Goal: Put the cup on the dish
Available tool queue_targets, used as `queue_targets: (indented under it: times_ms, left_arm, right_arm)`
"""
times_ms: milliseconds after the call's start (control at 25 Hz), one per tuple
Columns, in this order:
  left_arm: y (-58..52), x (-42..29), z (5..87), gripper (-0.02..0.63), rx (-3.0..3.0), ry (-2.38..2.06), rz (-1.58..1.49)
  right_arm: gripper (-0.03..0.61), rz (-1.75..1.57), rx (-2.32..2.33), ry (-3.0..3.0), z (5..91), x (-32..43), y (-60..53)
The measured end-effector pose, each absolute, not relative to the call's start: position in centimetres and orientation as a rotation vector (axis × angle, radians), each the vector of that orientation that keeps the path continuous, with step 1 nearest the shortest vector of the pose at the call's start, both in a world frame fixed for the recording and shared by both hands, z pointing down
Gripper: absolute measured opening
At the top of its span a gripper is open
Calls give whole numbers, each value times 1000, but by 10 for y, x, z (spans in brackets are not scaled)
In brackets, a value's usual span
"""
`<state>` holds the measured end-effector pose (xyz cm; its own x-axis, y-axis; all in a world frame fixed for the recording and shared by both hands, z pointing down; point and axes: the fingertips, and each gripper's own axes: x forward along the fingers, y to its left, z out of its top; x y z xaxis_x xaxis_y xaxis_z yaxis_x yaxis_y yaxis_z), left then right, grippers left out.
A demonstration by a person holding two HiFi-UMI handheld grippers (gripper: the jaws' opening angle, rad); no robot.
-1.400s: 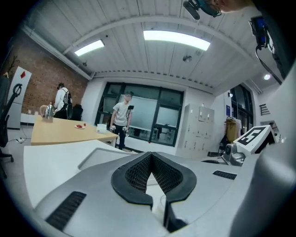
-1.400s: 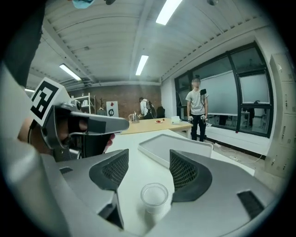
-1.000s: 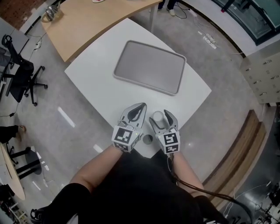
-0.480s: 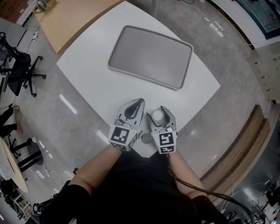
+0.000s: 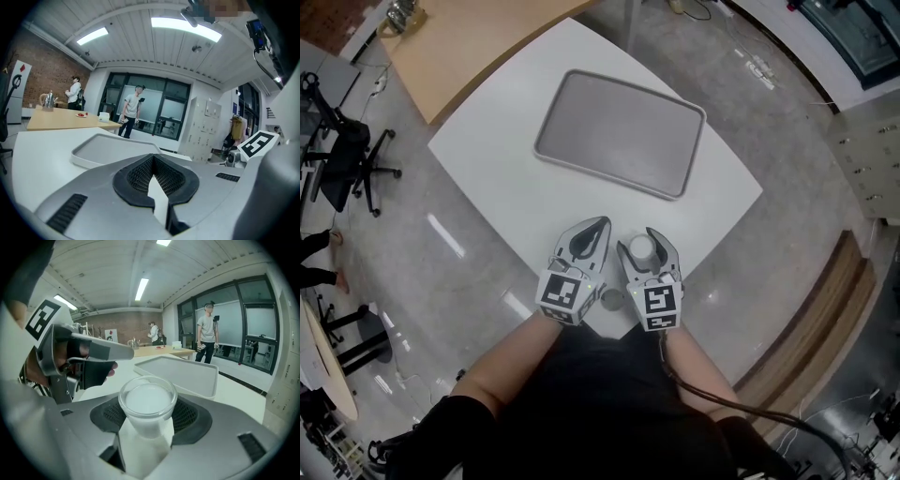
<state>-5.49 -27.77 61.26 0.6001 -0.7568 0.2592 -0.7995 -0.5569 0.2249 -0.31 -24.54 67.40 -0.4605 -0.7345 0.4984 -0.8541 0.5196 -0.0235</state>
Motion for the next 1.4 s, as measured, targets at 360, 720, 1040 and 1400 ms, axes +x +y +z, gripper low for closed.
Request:
queue_targets:
  times_ms: [360,720,1040,1400]
  left_arm:
    - [-298,-53,528,8,2606,-1299,105]
    - [-320,-48,452,8,2674,-1307,33]
    - [-335,-55,417,8,2698,-1346,-15]
    - [-368,-48,452,8,2657,-1354,42]
  right_arm:
    - [268,288,1385,-2368,564,-4,-268]
    - [268,235,1464,-2406,471,2,-296]
    - [267,182,1459,-2442,440,-2,-315]
    - [268,234,1425,-2438,471,2,-351]
